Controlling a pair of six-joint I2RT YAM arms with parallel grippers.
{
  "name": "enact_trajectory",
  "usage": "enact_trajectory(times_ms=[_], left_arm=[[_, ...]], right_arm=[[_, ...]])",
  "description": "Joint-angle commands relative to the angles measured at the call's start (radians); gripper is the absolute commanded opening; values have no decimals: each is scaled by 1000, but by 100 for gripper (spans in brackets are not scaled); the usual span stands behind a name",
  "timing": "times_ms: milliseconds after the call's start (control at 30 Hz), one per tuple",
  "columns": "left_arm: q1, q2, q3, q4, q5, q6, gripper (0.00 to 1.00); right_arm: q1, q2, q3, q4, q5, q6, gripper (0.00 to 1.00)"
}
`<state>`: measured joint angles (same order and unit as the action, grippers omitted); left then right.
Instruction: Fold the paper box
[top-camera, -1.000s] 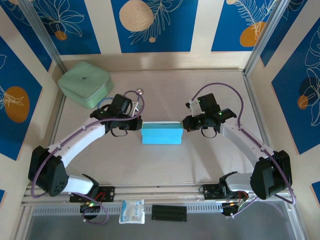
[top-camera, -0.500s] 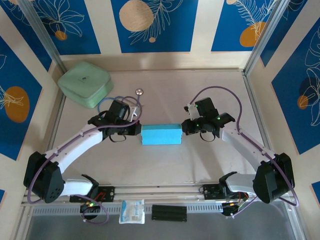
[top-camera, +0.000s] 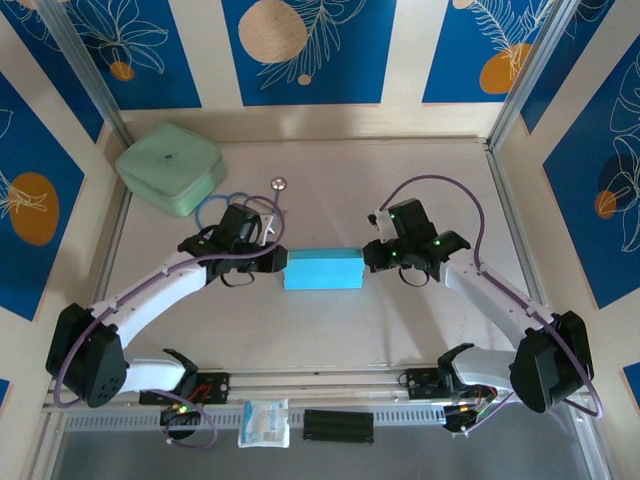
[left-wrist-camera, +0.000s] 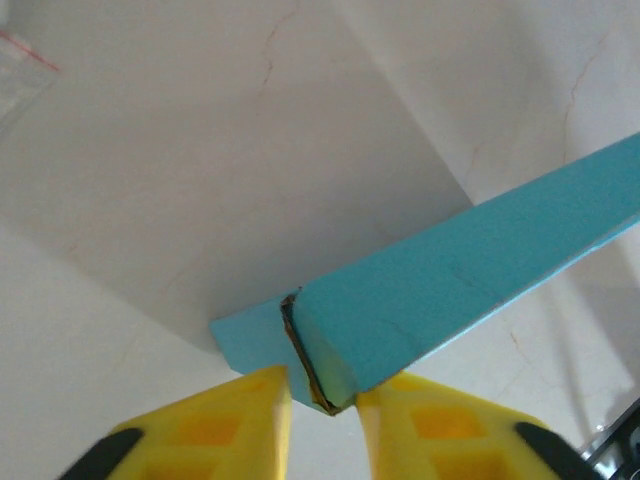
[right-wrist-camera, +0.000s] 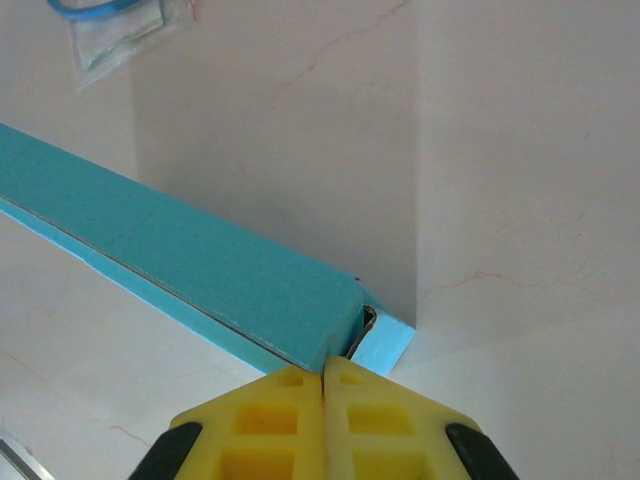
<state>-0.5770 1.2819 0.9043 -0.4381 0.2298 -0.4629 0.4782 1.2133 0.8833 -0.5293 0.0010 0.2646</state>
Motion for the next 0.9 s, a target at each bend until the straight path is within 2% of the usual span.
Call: enact_trajectory(times_ms=[0, 200, 433, 767, 867], left_arm=[[-21, -23, -34, -73, 0, -32, 35], [-22, -70, 1, -89, 3, -42, 51], [-21, -137, 55, -134, -30, -83, 64], [15, -41, 142, -192, -97, -317, 71], [36, -10, 123, -135, -29, -372, 72]], right_arm=[[12, 4, -25, -149, 34, -21, 5], [16, -5, -10, -150, 45, -24, 5], [22, -3, -15, -147, 51, -18, 5], [23, -5, -21, -150, 45, -22, 5], [24, -6, -19, -151, 45, -24, 5]])
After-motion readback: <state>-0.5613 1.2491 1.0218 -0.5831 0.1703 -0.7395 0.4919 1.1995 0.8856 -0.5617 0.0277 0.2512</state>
